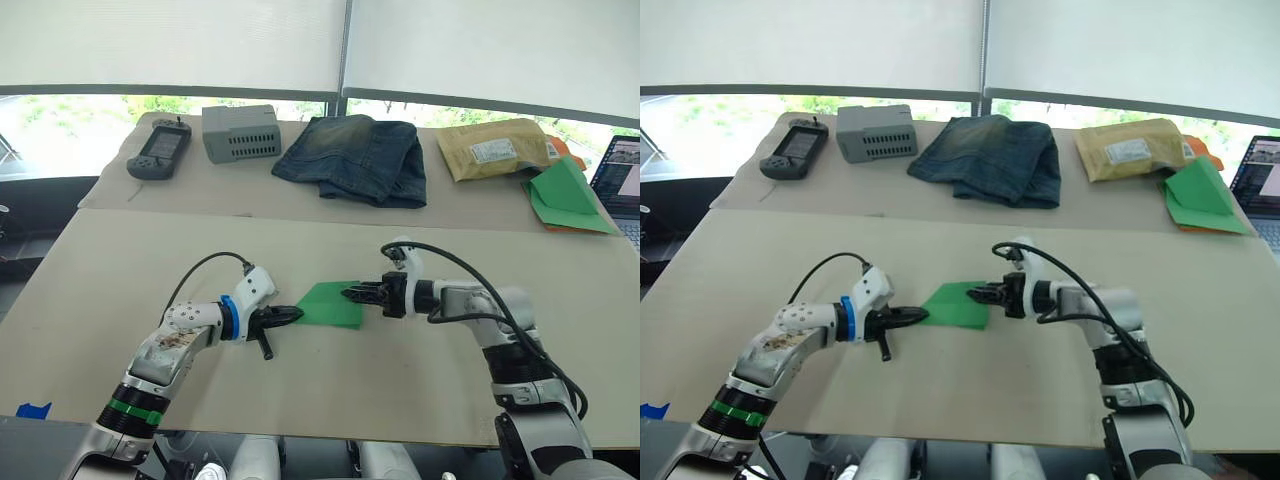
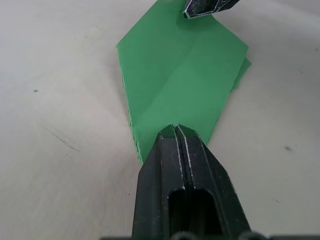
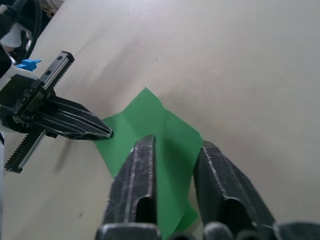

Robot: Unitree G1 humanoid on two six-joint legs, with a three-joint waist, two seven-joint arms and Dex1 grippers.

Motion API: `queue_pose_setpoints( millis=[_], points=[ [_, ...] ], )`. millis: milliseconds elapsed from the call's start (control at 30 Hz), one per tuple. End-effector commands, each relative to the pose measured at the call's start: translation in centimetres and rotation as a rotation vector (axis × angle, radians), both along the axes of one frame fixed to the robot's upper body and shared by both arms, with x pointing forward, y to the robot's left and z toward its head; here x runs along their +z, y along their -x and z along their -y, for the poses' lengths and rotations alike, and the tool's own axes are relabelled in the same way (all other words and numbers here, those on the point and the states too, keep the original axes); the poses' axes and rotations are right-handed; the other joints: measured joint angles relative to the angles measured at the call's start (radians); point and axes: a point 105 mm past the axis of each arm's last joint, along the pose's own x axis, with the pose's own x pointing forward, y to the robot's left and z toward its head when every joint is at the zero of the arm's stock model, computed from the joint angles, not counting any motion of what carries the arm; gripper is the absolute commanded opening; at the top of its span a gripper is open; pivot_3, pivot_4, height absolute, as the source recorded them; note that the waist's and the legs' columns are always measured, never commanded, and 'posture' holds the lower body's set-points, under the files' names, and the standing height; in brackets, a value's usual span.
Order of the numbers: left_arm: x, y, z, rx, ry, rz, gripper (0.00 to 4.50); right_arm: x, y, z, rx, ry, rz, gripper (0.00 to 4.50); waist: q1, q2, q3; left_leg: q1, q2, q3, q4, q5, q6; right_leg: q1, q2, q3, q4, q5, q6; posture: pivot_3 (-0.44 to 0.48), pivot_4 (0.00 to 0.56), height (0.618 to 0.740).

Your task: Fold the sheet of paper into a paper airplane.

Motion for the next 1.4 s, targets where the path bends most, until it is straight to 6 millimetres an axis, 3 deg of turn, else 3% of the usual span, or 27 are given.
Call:
queue_pose_setpoints(
  millis=[33,167,533,800,1167,1267,1400],
  points=[
    [-1.0,0.8,-0.1,-0.023,-0.025,-0.044,0.0,2.3,1.2,-0.8,0.139,0.017,0.244,0.07,-0.001,0.0,0.0,0.0,0.0,0.0,0.0,0.0,0.0,0.0,0.0,0.0,0.0,-0.001,0.001,0.0,0.15,0.734],
    [-1.1,0.9,-0.3,-0.028,-0.033,-0.046,0.0,2.0,2.9,-1.1,0.289,0.104,0.442,0.07,-0.002,0.0,0.0,0.0,0.0,0.0,0.0,0.0,0.0,0.0,0.0,0.0,-0.001,-0.001,0.002,0.0,0.15,0.734],
    [-0.6,0.7,0.1,-0.019,-0.009,-0.037,0.0,-0.1,3.6,-0.8,0.453,0.346,0.938,0.07,-0.002,0.0,0.0,0.001,0.0,0.001,0.0,0.0,0.0,0.0,0.0,0.0,0.0,-0.002,0.003,0.0,0.15,0.734],
    [-0.8,0.8,-0.1,-0.018,-0.012,-0.043,0.0,-1.8,5.8,-0.3,0.615,0.404,1.05,0.07,-0.002,0.0,0.0,0.002,0.0,0.001,0.0,0.0,0.0,0.001,0.0,0.001,0.001,-0.001,0.001,0.0,0.15,0.734],
    [-0.4,0.7,-0.2,-0.014,0.005,-0.058,0.0,-4.0,5.7,0.4,0.7,0.554,1.22,0.07,0.0,0.0,0.0,0.003,0.0,0.001,0.0,0.0,0.0,0.002,0.0,0.001,0.001,0.0,-0.001,0.0,0.15,0.734],
    [1.4,0.1,-0.6,0.028,0.096,-0.069,0.0,-4.9,6.0,0.4,0.726,0.573,1.223,0.07,-0.001,0.0,0.0,0.004,0.0,0.001,0.0,0.0,0.0,0.002,0.0,0.002,0.001,0.0,-0.001,0.0,0.15,0.734],
    [4.5,-1.9,-2.7,0.138,0.272,-0.08,0.0,-5.5,6.1,0.3,0.733,0.588,1.217,0.07,-0.002,0.0,0.0,0.004,0.0,0.001,0.0,0.0,0.0,0.002,0.0,0.001,0.002,0.0,-0.001,0.0,0.15,0.734]
  ],
)
